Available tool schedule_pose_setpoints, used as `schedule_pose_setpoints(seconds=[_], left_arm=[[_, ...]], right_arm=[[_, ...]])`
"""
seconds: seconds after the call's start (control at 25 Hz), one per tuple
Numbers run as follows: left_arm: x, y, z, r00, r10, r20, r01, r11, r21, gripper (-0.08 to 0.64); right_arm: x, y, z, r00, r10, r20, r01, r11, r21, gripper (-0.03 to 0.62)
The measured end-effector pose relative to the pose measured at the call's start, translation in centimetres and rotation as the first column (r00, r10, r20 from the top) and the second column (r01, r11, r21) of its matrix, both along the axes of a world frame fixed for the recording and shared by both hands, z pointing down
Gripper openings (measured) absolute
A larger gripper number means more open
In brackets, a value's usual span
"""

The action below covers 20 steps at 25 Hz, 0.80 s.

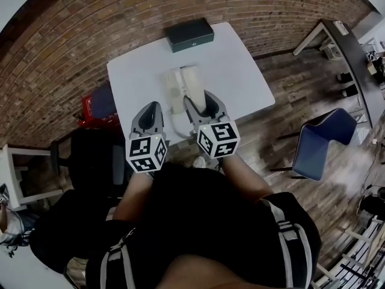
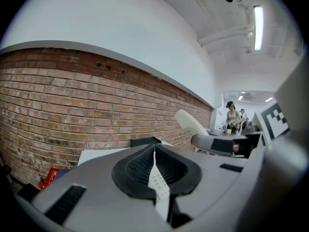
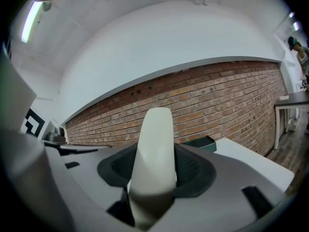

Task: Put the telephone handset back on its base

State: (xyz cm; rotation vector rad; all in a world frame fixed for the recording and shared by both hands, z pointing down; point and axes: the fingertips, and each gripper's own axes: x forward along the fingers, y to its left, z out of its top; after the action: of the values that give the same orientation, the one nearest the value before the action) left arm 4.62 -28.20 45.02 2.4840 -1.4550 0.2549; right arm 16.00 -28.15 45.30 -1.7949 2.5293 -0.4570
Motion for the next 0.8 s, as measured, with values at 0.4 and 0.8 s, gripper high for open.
schedule_pose_setpoints(seconds=[0.4,0.8], left_arm=[[-2.3,-3.9,-0.5,1.000,-0.009,0.008,0.009,1.000,0.009,0.009],[-5.2,-5.9,0.2,1.000,-0.031,0.004,0.031,0.999,-0.012,0.009]], right_arm=[[-2.0,-4.8,2.3,0.999,0.007,-0.034,-0.009,0.997,-0.072,0.201],[-3.3,-8.5,8.2,0.993,0.048,-0.108,-0.070,0.974,-0.215,0.201]])
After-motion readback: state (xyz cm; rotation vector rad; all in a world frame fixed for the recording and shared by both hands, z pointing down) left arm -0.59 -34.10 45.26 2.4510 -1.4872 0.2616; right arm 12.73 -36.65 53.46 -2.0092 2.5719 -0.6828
